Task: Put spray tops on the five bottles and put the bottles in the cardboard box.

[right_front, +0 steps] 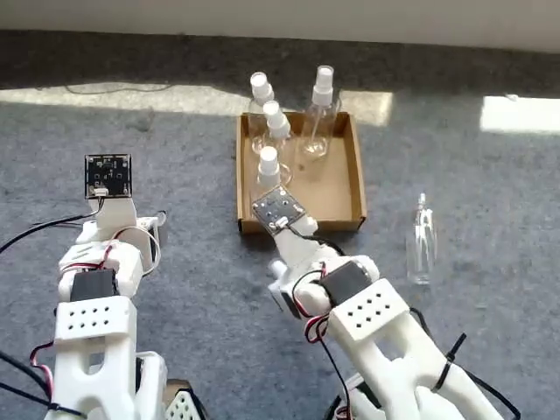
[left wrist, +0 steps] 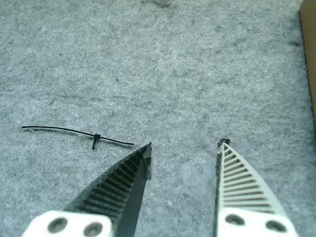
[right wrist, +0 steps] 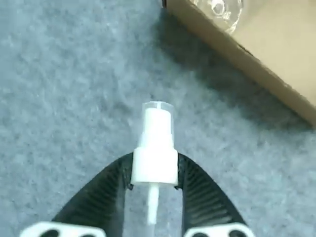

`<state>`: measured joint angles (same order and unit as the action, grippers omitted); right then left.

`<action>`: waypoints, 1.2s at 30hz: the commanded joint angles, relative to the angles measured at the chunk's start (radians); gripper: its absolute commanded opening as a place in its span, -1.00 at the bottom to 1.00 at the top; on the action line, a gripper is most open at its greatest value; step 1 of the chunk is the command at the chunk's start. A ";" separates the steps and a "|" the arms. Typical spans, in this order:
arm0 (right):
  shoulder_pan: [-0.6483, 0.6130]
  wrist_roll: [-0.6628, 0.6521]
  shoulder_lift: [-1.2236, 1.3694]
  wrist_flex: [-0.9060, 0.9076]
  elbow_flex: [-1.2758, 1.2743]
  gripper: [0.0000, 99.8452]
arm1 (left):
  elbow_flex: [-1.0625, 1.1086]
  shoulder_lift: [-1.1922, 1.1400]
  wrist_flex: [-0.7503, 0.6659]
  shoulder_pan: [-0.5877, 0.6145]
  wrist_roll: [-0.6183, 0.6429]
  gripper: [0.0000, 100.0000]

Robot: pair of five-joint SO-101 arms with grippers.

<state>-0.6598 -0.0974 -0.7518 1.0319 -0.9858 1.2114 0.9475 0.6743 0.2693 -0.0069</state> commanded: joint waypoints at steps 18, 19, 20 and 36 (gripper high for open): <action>0.185 0.029 0.015 0.337 0.340 -0.47 | -0.004 0.005 -0.015 -0.019 -0.006 -0.60; 0.260 -0.012 0.039 0.395 0.409 -0.47 | -0.004 0.005 -0.015 -0.019 -0.006 -0.60; 0.338 -0.066 0.071 0.441 0.469 -0.47 | -0.004 0.005 -0.015 -0.019 -0.006 -0.60; 0.871 -0.348 0.817 0.444 1.017 -0.47 | -0.002 0.005 -0.014 -0.021 -0.006 -0.60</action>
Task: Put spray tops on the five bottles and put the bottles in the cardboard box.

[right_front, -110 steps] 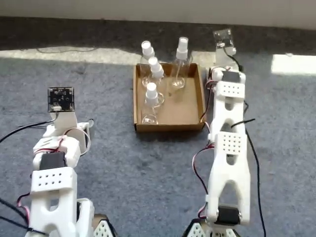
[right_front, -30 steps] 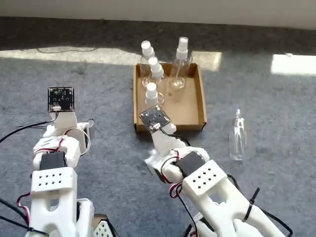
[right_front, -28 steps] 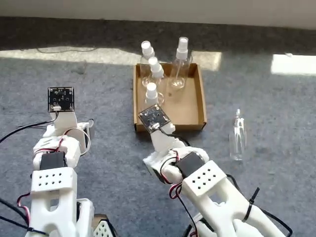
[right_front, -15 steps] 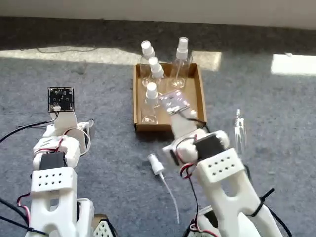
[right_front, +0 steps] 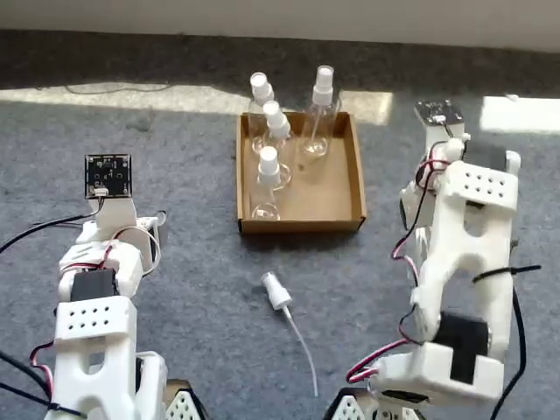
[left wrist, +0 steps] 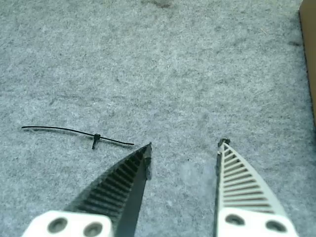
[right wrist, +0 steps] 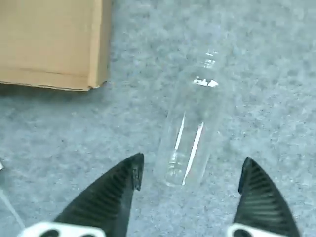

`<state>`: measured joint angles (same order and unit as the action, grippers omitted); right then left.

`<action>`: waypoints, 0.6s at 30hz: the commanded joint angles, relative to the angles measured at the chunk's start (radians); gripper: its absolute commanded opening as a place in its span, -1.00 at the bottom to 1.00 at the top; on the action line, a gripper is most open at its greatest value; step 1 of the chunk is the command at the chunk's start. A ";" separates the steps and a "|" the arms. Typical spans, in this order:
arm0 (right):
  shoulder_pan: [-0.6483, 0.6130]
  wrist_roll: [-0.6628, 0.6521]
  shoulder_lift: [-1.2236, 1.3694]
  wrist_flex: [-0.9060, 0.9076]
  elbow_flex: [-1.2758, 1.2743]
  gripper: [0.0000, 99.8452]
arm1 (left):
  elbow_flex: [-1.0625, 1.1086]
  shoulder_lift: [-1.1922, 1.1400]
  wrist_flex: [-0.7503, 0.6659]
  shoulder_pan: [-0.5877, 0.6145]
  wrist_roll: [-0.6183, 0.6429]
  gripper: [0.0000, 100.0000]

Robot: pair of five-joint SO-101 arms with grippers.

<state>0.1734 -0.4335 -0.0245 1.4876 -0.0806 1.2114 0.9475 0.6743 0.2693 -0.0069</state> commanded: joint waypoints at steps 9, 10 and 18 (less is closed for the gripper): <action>0.036 -0.009 0.275 -0.107 0.182 -0.47 | -0.002 0.005 -0.014 -0.021 -0.006 -0.60; 0.035 -0.009 0.291 -0.125 0.182 -0.47 | -0.002 0.005 -0.014 -0.021 -0.006 -0.60; 0.025 -0.009 0.446 -0.216 0.188 -0.47 | -0.002 0.005 -0.012 -0.021 -0.006 -0.60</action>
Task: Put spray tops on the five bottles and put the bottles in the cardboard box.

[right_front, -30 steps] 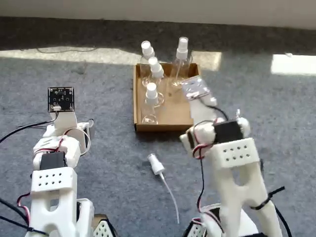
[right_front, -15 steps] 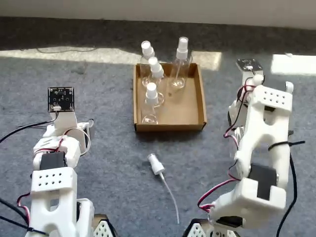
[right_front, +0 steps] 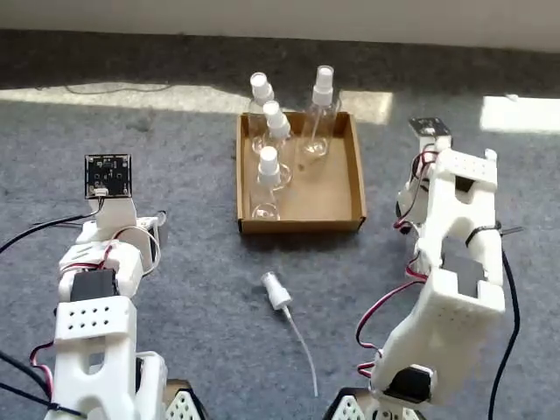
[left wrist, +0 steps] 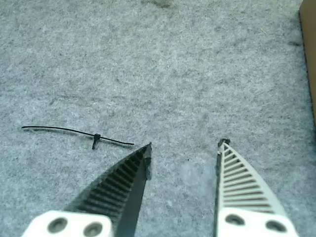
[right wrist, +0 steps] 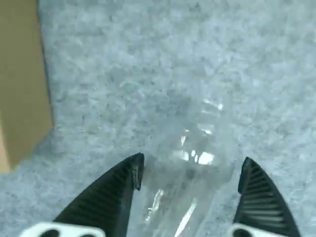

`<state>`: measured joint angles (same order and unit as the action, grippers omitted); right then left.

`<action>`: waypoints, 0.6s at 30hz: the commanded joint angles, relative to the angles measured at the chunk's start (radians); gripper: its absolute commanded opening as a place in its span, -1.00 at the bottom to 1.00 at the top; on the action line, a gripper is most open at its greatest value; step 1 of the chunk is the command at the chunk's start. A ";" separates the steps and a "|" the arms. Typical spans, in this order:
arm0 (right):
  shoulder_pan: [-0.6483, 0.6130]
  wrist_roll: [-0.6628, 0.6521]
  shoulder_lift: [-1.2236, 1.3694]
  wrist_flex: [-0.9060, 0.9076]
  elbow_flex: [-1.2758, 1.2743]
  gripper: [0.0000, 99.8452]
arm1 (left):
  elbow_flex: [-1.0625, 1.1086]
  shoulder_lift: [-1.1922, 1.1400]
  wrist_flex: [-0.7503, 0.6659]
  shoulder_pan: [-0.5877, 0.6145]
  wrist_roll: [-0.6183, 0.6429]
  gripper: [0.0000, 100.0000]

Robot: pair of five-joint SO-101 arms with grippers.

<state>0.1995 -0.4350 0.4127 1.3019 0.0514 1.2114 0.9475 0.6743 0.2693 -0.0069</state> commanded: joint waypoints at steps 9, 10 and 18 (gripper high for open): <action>-0.030 -0.008 0.051 -0.024 0.056 -0.69 | -0.002 0.013 -0.011 -0.021 -0.006 -0.60; -0.027 -0.008 0.051 -0.024 0.056 -0.75 | -0.002 0.013 -0.009 -0.021 -0.005 -0.60; -0.024 -0.009 0.038 -0.012 0.059 -0.91 | -0.099 0.015 0.264 -0.062 -0.005 -0.60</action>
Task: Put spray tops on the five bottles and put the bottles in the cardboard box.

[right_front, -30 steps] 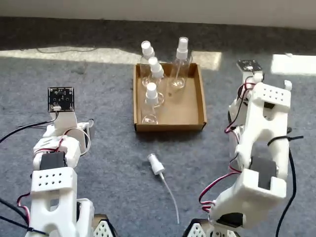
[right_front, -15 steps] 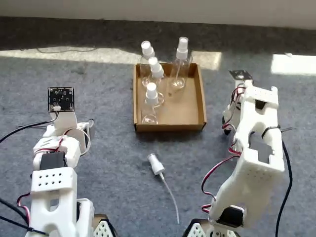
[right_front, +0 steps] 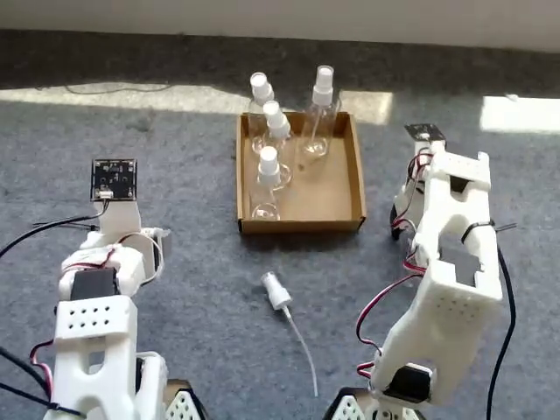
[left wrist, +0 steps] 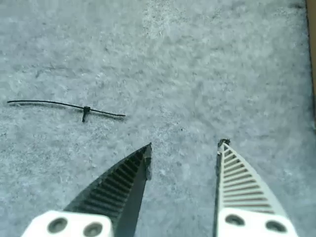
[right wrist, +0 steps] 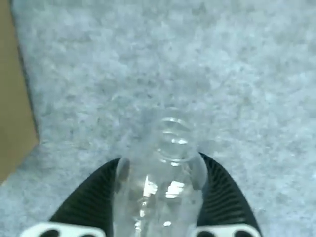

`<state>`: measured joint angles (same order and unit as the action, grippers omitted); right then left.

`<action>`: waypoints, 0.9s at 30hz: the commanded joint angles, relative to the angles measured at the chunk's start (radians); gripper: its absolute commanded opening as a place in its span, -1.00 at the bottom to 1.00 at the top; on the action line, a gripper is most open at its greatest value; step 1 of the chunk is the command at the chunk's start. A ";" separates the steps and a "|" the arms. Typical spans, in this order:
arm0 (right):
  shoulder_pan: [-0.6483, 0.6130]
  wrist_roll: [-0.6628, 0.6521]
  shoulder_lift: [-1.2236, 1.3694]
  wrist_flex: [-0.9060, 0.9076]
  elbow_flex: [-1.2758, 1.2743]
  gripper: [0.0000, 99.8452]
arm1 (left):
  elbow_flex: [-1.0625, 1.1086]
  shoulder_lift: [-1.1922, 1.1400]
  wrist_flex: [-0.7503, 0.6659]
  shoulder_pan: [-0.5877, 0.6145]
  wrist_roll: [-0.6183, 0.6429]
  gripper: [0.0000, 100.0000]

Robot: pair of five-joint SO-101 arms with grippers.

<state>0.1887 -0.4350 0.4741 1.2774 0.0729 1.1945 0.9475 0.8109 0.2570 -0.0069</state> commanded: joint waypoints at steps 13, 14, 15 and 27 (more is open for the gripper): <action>-0.012 -0.130 -0.383 0.176 0.030 -0.97 | -0.426 0.015 0.574 -0.268 -0.098 -0.60; -0.010 -0.150 -0.398 0.179 0.030 -0.97 | -0.440 0.015 0.595 -0.292 -0.098 -0.60; -0.010 -0.167 -0.414 0.180 0.028 -0.97 | -0.449 0.015 0.611 -0.321 -0.098 -0.60; 0.070 -0.190 -0.381 0.220 0.025 -0.97 | -0.361 0.004 0.486 -0.622 0.012 -0.60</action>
<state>0.2332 -0.6160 0.1043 1.4876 0.0713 0.8048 0.9490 1.4001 -0.3046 -0.0760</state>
